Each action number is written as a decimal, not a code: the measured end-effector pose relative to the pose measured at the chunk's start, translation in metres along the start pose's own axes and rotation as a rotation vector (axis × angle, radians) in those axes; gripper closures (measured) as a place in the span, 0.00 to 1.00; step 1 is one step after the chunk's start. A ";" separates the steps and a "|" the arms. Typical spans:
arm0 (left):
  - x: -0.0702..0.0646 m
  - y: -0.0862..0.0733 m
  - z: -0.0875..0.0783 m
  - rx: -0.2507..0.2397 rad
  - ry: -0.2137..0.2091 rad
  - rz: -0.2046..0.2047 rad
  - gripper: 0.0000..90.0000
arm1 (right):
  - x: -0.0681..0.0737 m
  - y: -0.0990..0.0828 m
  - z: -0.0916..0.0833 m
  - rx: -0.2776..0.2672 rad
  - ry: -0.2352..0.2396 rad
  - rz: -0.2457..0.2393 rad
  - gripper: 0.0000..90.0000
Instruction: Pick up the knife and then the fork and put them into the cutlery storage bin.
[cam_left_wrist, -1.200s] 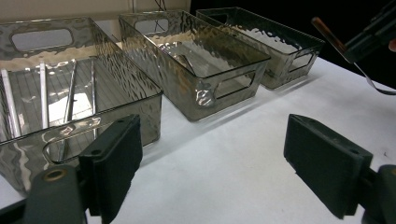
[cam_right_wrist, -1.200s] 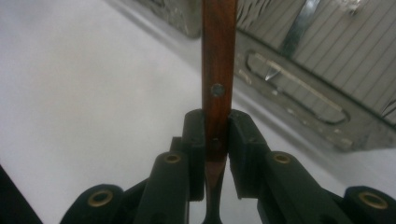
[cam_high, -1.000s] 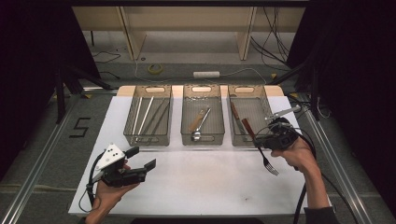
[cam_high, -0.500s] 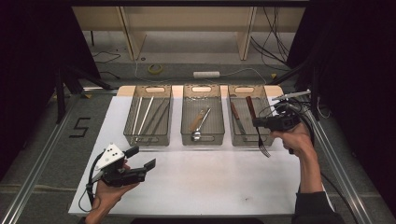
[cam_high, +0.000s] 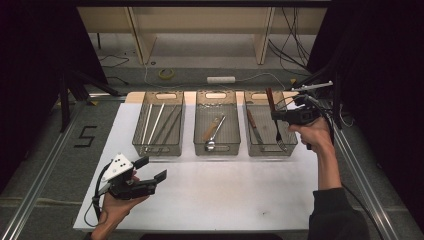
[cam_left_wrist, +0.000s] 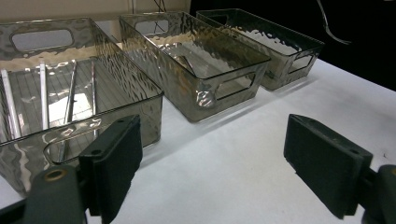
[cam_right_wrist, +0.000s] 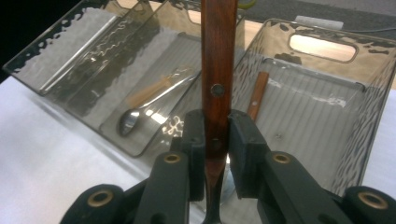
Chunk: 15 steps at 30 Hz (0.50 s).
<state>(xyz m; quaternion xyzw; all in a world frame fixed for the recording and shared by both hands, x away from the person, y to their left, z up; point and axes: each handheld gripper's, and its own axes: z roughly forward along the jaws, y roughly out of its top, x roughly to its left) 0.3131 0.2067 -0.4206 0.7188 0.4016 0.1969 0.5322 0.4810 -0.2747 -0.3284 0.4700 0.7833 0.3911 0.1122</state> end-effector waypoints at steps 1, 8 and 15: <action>0.000 0.000 0.000 -0.001 0.000 -0.001 0.21 | 0.000 0.002 0.001 0.003 -0.009 -0.002 0.87; 0.000 0.000 0.000 0.000 -0.002 -0.001 0.21 | -0.007 0.016 0.010 -0.018 -0.064 -0.016 0.87; 0.000 0.000 0.000 -0.001 -0.003 -0.003 0.21 | -0.014 0.020 0.021 -0.023 -0.114 0.002 0.87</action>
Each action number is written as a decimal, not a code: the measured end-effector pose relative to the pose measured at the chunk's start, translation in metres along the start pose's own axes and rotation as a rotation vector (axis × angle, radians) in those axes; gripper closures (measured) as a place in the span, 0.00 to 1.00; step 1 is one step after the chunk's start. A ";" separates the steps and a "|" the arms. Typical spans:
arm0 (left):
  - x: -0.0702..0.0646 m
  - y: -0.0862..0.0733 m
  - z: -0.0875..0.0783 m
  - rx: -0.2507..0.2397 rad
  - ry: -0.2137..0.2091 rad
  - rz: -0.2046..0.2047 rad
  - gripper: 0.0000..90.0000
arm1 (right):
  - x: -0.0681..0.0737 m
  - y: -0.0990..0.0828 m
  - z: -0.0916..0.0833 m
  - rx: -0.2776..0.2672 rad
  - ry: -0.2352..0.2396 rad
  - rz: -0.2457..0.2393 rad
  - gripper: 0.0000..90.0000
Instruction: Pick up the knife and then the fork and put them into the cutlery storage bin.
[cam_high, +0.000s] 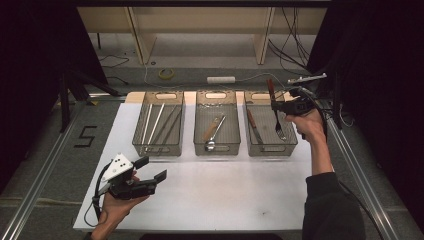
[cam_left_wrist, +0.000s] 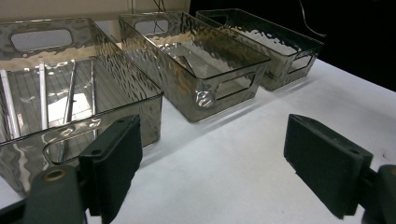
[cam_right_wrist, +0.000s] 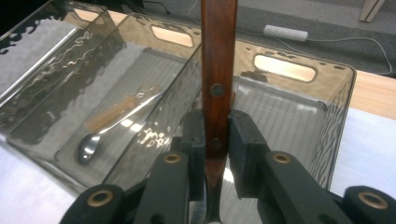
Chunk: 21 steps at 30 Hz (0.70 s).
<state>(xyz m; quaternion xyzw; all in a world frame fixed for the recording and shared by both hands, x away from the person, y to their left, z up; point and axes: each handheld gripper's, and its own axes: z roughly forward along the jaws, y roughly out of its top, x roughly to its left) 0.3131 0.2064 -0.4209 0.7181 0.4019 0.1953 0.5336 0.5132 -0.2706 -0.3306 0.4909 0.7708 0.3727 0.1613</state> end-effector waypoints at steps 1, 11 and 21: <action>0.000 0.000 0.000 0.001 -0.001 0.002 0.21 | -0.001 0.000 0.002 0.001 -0.005 0.000 0.87; 0.000 0.000 0.000 0.001 -0.003 0.002 0.21 | -0.006 0.002 0.018 -0.013 -0.047 0.017 0.87; 0.000 0.000 0.000 0.001 -0.003 0.001 0.21 | -0.004 0.000 0.032 -0.005 -0.071 0.022 0.87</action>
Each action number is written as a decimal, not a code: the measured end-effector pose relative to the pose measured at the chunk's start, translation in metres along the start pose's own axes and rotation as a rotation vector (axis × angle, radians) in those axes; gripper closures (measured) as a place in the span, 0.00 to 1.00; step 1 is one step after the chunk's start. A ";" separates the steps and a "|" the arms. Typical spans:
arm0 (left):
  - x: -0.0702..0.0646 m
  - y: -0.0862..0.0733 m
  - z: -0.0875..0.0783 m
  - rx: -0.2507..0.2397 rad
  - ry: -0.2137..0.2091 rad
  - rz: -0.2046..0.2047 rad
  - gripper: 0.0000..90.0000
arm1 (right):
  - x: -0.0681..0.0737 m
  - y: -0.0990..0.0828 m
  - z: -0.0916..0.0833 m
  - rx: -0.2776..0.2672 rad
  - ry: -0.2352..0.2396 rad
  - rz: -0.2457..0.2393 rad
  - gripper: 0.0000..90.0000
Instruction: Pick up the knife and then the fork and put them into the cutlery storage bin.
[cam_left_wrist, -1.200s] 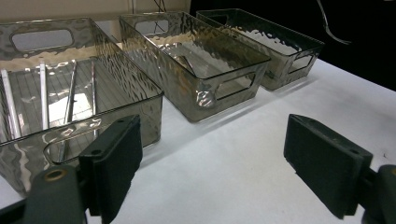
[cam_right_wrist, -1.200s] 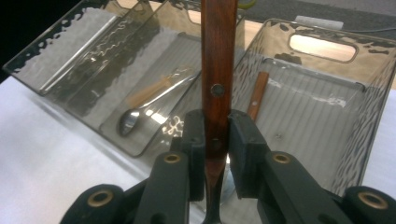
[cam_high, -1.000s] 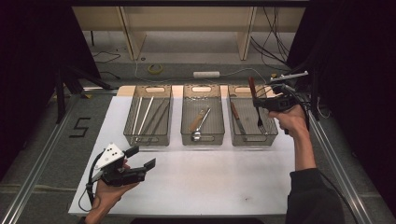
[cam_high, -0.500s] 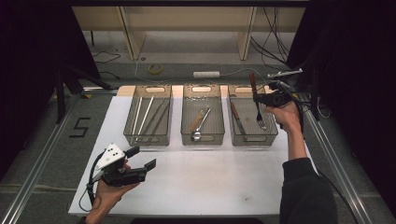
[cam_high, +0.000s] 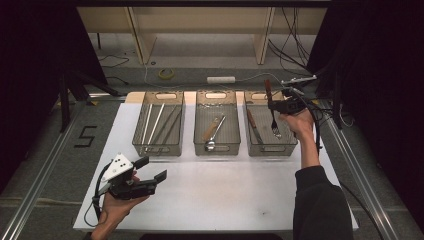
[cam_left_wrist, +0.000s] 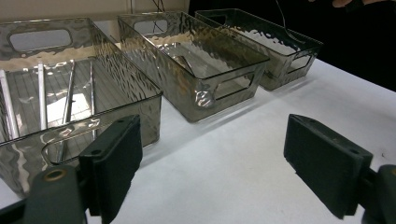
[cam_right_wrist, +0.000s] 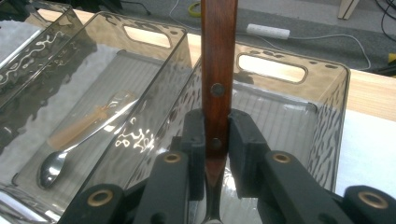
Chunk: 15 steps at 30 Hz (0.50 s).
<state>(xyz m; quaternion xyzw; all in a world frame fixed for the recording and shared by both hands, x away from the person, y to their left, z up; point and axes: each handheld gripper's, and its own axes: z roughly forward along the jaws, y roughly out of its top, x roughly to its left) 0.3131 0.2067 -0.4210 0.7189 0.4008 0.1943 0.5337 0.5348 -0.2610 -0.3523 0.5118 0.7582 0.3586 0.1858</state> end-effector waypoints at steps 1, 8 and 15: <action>0.000 0.000 0.000 0.000 0.000 0.000 0.21 | 0.000 0.000 0.001 0.001 -0.004 0.006 0.87; 0.000 0.000 0.000 0.000 0.000 0.002 0.21 | 0.001 -0.003 0.006 -0.001 -0.020 0.005 0.87; 0.000 0.000 0.000 0.001 -0.001 0.003 0.21 | 0.003 -0.009 0.013 0.010 -0.022 0.003 0.87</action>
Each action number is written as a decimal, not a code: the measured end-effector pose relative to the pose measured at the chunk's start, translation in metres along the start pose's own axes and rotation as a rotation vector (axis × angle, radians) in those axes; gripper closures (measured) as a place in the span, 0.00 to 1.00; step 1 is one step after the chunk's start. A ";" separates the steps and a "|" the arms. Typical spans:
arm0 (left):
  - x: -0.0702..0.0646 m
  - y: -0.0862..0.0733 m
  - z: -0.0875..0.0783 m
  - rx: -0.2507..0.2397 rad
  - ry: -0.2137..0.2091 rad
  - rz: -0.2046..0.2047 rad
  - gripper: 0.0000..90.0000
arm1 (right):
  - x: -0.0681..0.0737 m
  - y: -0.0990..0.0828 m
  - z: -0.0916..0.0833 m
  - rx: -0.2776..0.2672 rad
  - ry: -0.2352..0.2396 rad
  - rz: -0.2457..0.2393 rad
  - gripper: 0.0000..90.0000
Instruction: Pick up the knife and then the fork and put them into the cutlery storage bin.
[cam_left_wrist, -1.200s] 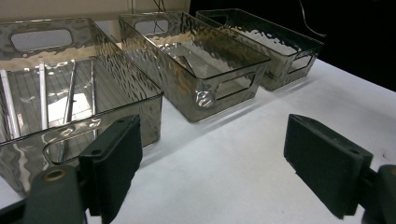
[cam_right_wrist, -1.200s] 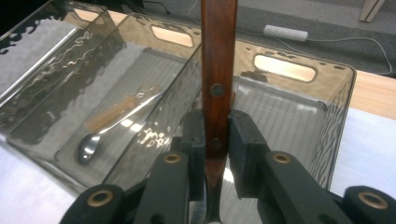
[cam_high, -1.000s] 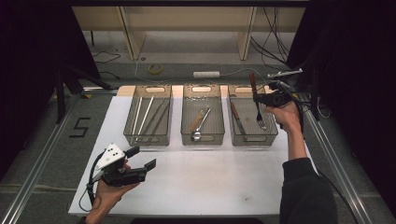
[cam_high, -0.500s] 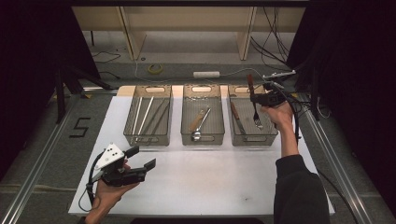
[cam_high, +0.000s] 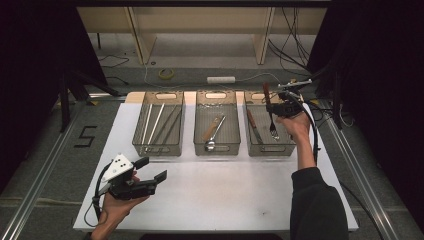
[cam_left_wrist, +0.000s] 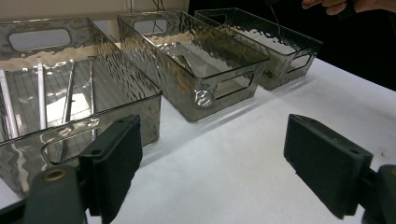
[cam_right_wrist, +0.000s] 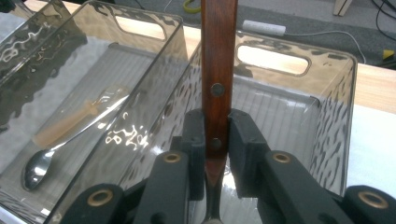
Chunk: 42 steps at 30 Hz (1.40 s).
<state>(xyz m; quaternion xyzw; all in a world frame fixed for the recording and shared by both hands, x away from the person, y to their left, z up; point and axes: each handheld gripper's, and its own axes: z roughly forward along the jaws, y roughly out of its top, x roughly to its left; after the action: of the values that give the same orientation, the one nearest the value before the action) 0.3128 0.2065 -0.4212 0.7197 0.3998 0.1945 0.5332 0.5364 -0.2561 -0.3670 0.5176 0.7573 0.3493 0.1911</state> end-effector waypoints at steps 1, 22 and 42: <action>0.000 0.000 0.000 0.000 0.000 0.000 0.21 | 0.000 -0.001 0.001 0.002 -0.001 0.005 0.87; 0.000 0.000 0.000 0.001 0.001 0.000 0.21 | 0.007 -0.011 0.016 0.047 -0.023 -0.028 0.87; 0.000 0.000 0.000 0.001 0.002 0.001 0.21 | 0.013 -0.021 0.029 0.107 -0.026 -0.051 0.87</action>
<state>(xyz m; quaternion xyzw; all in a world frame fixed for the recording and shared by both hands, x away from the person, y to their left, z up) 0.3128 0.2068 -0.4212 0.7200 0.4001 0.1950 0.5325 0.5371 -0.2393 -0.4012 0.5120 0.7853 0.2966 0.1820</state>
